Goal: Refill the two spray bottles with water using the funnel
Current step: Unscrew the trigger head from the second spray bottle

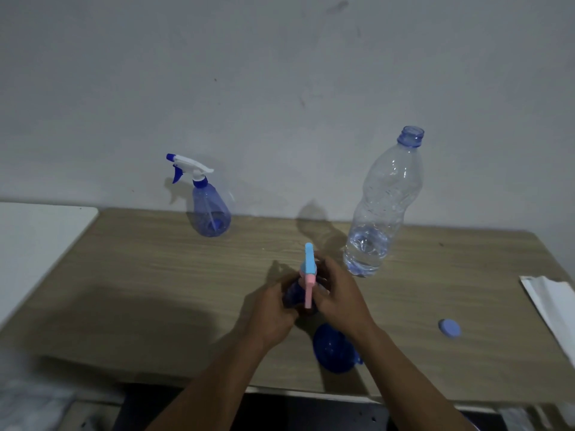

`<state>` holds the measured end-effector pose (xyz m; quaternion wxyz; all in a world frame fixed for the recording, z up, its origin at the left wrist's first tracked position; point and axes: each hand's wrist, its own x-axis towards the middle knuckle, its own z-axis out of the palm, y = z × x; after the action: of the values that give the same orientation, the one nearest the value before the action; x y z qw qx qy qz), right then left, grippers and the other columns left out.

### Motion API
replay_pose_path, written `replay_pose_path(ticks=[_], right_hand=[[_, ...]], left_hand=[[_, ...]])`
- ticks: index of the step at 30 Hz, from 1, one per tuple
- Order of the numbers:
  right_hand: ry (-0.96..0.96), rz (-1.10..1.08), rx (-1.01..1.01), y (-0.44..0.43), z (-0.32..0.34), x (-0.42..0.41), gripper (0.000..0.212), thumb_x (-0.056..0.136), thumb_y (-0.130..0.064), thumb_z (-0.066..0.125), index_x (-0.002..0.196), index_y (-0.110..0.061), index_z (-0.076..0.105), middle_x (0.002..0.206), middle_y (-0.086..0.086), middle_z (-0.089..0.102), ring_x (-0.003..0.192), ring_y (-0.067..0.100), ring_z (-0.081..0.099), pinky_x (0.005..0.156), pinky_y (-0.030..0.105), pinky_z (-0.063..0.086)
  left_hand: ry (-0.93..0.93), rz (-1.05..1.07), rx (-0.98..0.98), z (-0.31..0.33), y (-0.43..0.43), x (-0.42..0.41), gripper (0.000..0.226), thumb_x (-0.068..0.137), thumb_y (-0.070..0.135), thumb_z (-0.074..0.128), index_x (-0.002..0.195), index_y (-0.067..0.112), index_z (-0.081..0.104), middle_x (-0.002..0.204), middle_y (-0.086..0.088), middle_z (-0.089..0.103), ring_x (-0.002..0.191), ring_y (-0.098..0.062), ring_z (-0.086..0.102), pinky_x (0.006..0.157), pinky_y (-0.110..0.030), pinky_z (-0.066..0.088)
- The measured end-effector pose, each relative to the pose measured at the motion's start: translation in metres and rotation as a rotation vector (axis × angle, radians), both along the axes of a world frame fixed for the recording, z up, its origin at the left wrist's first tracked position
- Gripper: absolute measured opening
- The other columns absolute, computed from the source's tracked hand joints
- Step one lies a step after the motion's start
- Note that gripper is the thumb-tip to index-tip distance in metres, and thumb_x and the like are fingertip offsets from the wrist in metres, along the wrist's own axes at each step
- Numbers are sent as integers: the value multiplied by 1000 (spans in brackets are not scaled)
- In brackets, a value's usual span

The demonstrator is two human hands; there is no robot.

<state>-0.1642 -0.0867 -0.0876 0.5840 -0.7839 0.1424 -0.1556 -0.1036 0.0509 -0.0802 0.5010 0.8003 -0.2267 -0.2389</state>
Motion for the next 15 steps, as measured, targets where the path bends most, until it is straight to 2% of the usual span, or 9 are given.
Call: replay_pose_path(ticks=[3, 5, 7, 10, 12, 15], right_hand=[[-13, -61, 36, 2, 0, 3, 21, 92, -20, 72, 107, -24, 58, 99, -8, 72, 94, 10, 71, 81, 31, 59], [-6, -33, -11, -1, -4, 4, 17, 95, -23, 68, 111, -25, 61, 100, -5, 71, 94, 14, 71, 82, 40, 59], [-4, 7, -20, -2, -3, 3, 23, 97, -23, 66, 119, -25, 63, 105, -7, 72, 99, 13, 70, 85, 37, 59], [5, -21, 6, -1, -1, 3, 26, 92, -19, 71, 115, -24, 61, 104, -14, 71, 100, 5, 69, 85, 25, 55], [13, -29, 13, -1, -1, 3, 19, 94, -21, 69, 111, -22, 61, 99, -11, 72, 94, 7, 70, 80, 26, 55], [28, 4, -20, -2, -1, 2, 23, 97, -28, 65, 119, -25, 62, 101, -8, 73, 93, 10, 71, 80, 31, 58]], left_hand=[[-11, 0, -16, 0, -1, -1, 46, 80, 2, 75, 121, 20, 64, 89, 21, 64, 76, 26, 57, 65, 0, 42], [-8, 3, -12, -1, -1, 0, 49, 80, 1, 74, 123, 20, 63, 94, 19, 66, 79, 25, 57, 67, 1, 42], [-9, 15, -2, -3, 0, 1, 51, 80, 2, 74, 126, 20, 63, 99, 19, 67, 83, 24, 58, 69, 1, 42], [-19, 26, -11, -3, -1, 1, 42, 79, 1, 77, 114, 21, 66, 86, 22, 65, 75, 24, 58, 64, 1, 41], [-14, 22, -29, -2, -1, 1, 40, 78, 0, 77, 111, 21, 66, 87, 22, 65, 76, 24, 58, 64, 1, 41], [30, 27, -43, -4, -2, 2, 52, 78, 4, 78, 126, 20, 63, 104, 16, 69, 89, 17, 62, 70, -2, 45]])
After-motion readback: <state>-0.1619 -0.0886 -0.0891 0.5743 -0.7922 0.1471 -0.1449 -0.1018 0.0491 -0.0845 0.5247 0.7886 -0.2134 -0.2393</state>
